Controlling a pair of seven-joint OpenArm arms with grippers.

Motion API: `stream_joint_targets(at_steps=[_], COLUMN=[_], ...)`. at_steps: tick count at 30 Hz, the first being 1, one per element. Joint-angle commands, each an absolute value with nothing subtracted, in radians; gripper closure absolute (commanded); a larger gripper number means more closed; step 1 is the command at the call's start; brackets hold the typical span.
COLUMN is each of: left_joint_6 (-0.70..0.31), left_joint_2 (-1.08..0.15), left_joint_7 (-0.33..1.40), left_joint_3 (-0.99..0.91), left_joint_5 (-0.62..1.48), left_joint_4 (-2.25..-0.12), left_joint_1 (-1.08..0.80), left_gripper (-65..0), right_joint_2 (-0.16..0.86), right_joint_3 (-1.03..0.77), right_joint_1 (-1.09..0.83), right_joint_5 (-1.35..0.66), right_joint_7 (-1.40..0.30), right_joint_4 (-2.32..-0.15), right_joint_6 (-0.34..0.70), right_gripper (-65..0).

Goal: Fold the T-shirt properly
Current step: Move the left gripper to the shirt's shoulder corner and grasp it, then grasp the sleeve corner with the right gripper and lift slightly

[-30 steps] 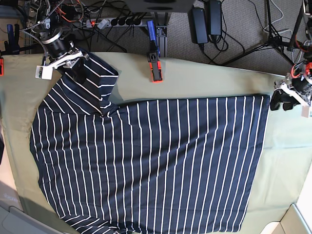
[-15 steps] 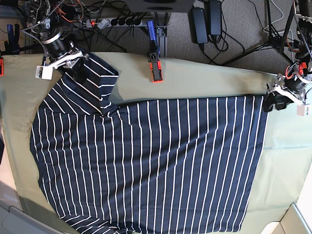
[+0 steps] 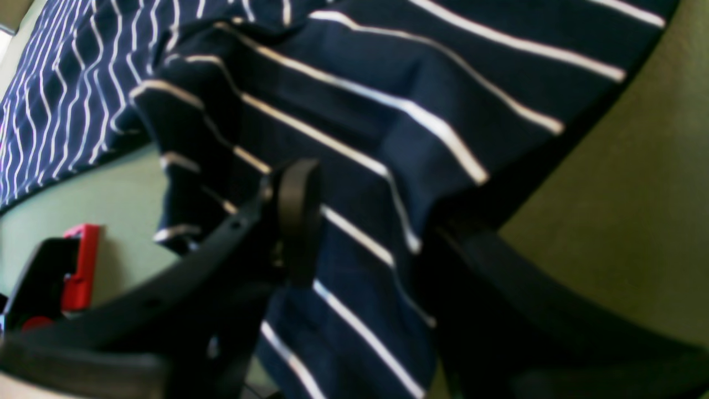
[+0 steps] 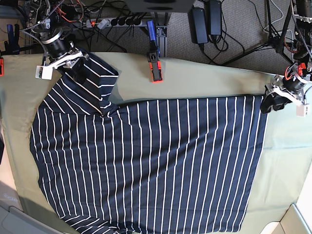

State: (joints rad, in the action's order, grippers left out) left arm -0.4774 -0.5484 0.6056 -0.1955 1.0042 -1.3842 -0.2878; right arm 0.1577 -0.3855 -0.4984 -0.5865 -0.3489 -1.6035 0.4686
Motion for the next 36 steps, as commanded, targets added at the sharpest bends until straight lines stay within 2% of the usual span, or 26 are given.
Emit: stream_joint_targets(at_steps=[1,31,34,36], left_joint_6=[-0.510,-0.517,-0.518,-0.518], left_joint_2=[-0.559,-0.554,-0.543,-0.531], left_joint_7=[0.642,0.619,0.606,0.602], left_joint_3=[-0.195,-0.092,-0.092,-0.092], left_joint_5=[1.002,0.968,0.968,0.968], left_joint_4=[-1.388,-1.389,-1.389,-1.389], left_joint_1=[-0.289,-0.299,-0.299,-0.299], left_gripper=[-43.9,-43.7,-39.8,-29.2], right_joint_2=[0.163,0.163,0.163,0.163], right_joint_3=[-0.384,-0.384,-0.384,-0.384], right_joint_1=[-0.504,-0.487,-0.488,-0.488], right_joint_5=[-0.580,-0.579,-0.579,-0.579], right_joint_7=[-0.366,-0.363,-0.363,-0.363], right_joint_4=[-1.612,-1.612,-1.612,-1.612], right_joint_6=[0.477,0.477,0.477,0.477], right_gripper=[-21.8,-21.8,-21.8,-19.8])
